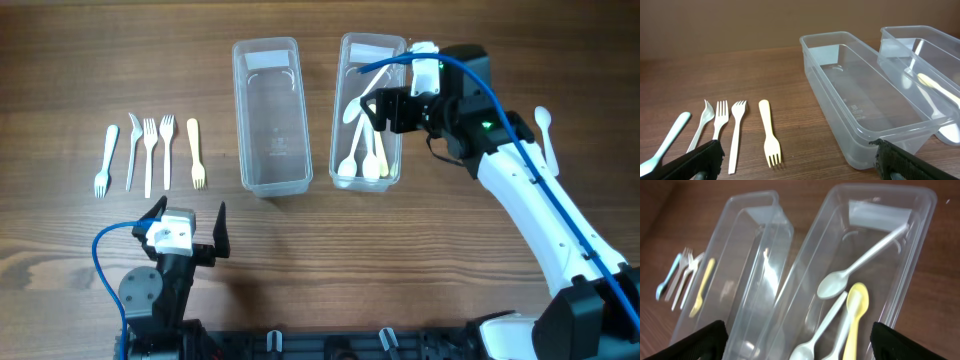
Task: Pack container
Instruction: 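Lower the white spoon into the right container and open gripper, then grasp the last white spoon with the right gripper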
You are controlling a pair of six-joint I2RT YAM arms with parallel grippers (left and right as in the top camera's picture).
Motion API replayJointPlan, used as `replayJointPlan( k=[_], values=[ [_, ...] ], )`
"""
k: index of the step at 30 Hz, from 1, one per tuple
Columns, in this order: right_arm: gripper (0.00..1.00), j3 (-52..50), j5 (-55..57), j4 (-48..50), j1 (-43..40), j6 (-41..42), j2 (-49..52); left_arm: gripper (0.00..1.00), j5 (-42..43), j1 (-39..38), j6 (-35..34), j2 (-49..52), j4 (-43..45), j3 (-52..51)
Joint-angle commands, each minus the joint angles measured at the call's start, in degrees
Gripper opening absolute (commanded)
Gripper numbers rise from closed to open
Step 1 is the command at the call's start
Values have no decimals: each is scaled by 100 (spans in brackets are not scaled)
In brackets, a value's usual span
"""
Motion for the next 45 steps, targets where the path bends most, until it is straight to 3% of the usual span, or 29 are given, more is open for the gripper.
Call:
replayJointPlan(
  k=[1, 5, 14, 15, 17, 19, 29, 37, 45],
  values=[
    [100, -2, -286, 98, -149, -428, -157, 100, 109, -26, 94, -42, 20, -44],
    [100, -2, -184, -17, -682, -544, -461, 100, 111, -26, 94, -42, 20, -44],
    [100, -2, 2677, -509, -2494, -330, -1305, 100, 109, -26, 94, -42, 20, -44],
    [100, -4, 2835, -511, -2634, -568, -1309, 100, 109, -26, 94, -42, 20, -44],
    [100, -4, 3047, -616, -2929, -1823, -1248, 100, 109, -26, 94, -42, 20, -44],
    [100, -4, 3093, -763, -3106, -2391, -1156, 100, 111, -26, 94, -42, 20, -44],
    [99, -4, 3108, -680, -3436, -2691, -232, 100, 109, -26, 94, -42, 20, -44],
    [100, -4, 3058, -343, -3491, -2830, 1132, 100, 109, -26, 94, -42, 20, -44],
    [100, -4, 2061, 323, -3912, -2817, 2090, 100, 109, -26, 94, -42, 20, -44]
  ],
)
